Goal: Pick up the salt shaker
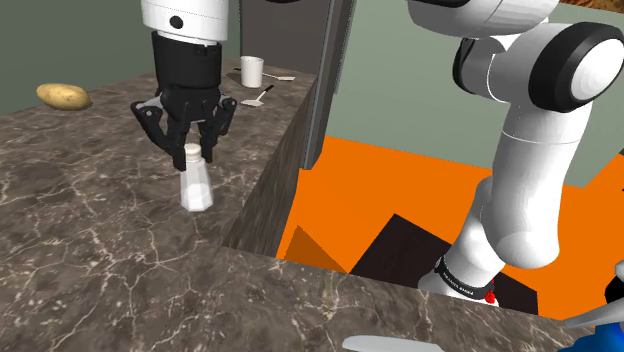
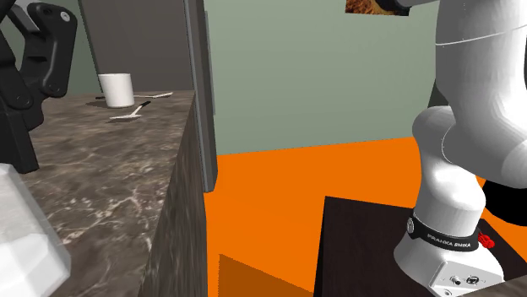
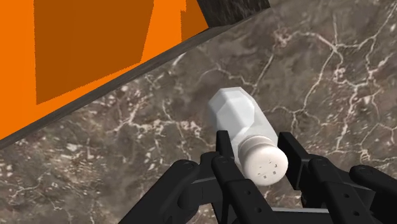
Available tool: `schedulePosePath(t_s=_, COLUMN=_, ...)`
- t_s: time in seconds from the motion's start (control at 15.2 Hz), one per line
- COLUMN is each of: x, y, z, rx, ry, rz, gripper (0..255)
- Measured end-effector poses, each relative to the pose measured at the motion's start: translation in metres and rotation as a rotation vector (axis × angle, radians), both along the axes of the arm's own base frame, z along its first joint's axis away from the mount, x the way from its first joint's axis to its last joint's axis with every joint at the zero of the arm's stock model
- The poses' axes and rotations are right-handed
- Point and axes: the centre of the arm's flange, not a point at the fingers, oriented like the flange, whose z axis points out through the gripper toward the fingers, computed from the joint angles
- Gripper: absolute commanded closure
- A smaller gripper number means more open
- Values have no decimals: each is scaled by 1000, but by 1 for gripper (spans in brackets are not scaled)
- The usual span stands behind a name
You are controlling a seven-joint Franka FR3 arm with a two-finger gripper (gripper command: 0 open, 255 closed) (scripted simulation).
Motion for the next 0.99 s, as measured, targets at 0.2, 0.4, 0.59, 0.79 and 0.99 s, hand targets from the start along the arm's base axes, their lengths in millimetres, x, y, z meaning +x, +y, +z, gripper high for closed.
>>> schedulePosePath(t_s=0.2, x=0, y=-1, z=14, rx=0, ry=1, rz=0, gripper=255)
schedulePosePath(t_s=0.4, x=0, y=1, z=28, rx=0, ry=1, rz=0, gripper=255)
schedulePosePath(t_s=0.59, x=-1, y=1, z=44, rx=0, ry=0, rz=0, gripper=255)
schedulePosePath(t_s=0.79, x=-1, y=1, z=60, rx=0, ry=0, rz=1, gripper=255)
schedulePosePath(t_s=0.99, x=0, y=0, z=74, rx=0, ry=0, rz=0, gripper=255)
